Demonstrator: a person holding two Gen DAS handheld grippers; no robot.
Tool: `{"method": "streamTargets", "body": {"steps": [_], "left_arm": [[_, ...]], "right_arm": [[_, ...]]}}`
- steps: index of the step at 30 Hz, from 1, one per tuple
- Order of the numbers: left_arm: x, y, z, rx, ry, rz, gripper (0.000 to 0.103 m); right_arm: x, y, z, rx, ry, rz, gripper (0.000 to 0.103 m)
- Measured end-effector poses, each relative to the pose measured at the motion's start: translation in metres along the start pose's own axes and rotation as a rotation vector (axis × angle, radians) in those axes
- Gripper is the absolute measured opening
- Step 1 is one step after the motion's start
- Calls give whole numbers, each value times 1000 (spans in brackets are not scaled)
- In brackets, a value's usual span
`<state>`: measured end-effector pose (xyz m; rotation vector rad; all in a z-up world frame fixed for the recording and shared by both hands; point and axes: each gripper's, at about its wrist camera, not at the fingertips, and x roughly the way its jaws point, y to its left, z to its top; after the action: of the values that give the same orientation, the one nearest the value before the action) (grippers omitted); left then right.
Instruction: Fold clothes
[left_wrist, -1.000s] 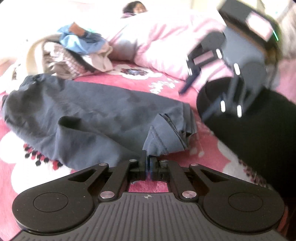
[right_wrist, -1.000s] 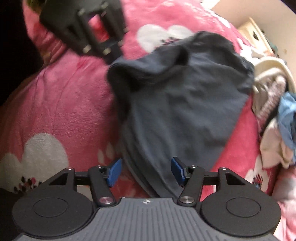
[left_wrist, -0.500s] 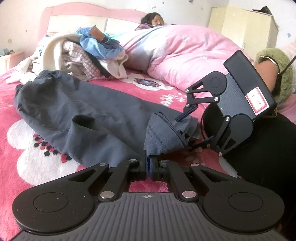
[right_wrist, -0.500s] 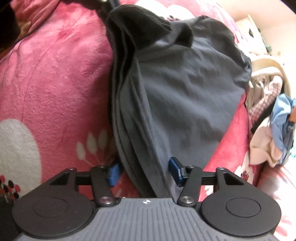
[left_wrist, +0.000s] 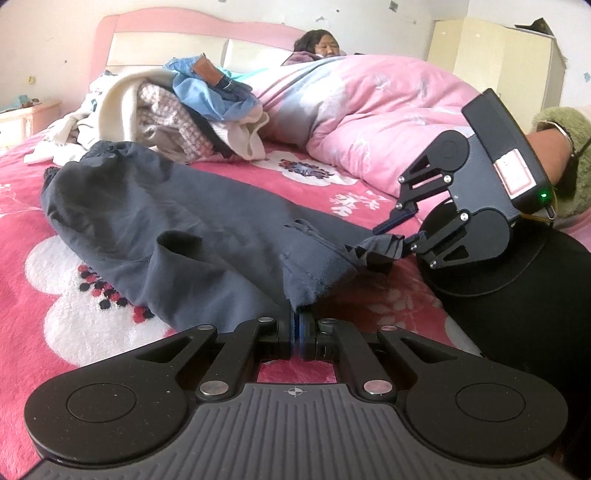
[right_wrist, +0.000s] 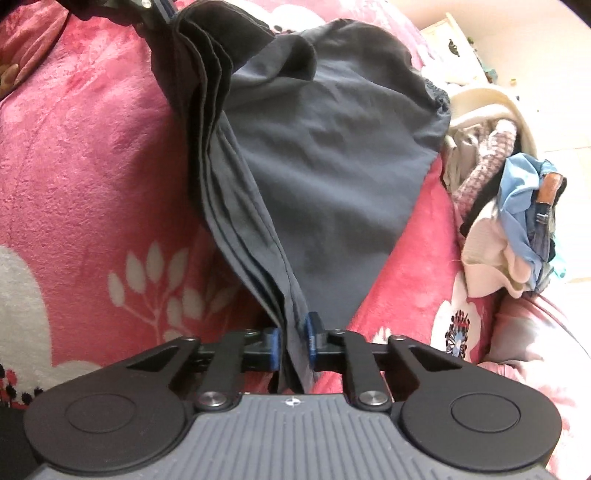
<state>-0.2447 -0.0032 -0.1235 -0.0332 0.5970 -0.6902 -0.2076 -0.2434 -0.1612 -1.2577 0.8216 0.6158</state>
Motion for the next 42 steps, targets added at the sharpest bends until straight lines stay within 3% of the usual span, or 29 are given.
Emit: {"method": "streamTargets", "body": {"steps": [4, 29, 42], "left_arm": [[-1, 1, 1, -8, -10, 10, 1], [-7, 6, 27, -110, -92, 115, 1], [-12, 40, 48, -216, -193, 170, 1]], "right_arm": [[-5, -6, 0, 16, -32, -32, 5], [-18, -40, 6, 82, -179, -157, 4], [-15, -78, 41, 16, -271, -248, 4]]}}
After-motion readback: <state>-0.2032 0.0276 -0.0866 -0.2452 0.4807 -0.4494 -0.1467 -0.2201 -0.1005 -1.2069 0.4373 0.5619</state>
